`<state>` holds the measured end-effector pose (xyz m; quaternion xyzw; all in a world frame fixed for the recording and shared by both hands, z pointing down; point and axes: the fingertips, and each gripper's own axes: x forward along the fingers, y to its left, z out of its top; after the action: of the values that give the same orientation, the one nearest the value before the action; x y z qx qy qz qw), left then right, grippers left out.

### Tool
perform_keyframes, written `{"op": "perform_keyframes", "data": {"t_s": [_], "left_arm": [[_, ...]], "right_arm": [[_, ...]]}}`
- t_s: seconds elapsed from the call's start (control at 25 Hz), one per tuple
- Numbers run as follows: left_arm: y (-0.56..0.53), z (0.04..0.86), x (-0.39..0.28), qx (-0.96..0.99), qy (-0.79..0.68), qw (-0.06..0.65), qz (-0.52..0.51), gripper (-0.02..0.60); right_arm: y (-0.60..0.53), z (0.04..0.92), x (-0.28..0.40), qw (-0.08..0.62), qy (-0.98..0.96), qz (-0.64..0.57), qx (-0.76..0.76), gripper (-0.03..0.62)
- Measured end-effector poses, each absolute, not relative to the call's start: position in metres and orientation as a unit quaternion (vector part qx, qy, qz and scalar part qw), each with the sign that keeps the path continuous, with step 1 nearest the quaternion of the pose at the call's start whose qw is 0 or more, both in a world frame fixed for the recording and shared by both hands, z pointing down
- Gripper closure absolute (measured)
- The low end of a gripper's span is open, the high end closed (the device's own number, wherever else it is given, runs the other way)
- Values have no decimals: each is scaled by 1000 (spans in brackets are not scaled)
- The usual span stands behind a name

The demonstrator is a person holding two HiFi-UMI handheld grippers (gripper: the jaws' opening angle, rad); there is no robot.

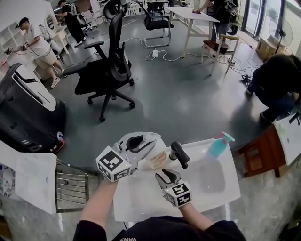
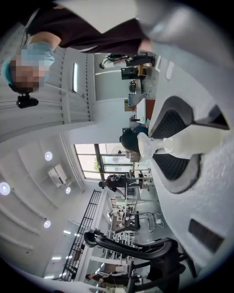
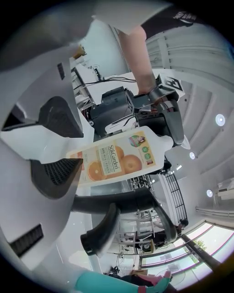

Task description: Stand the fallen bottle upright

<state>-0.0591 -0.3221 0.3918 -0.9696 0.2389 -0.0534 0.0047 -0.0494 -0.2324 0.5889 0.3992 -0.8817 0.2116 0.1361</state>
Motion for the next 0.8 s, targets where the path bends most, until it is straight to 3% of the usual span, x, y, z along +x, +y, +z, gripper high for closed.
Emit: {"op": "perform_keyframes", "data": {"t_s": [0.2,0.32,0.44,0.8], "left_arm": [[-315,393,-57,-968,244,22,-62,400],[-315,392,-63,-964,257,15,-61,394],[-315,392,-77,-959,279,2,-49,329],[-279,400,-129,-946,324,-24,-11,302]], "right_arm": [[-225,579,-42,129,-878,206,411,450],[-220,570,-41,125,-877,199,418,448],[-216,562,-38,121,-876,191,426,447],[-199,523,-29,95,-874,151,452,445]]}}
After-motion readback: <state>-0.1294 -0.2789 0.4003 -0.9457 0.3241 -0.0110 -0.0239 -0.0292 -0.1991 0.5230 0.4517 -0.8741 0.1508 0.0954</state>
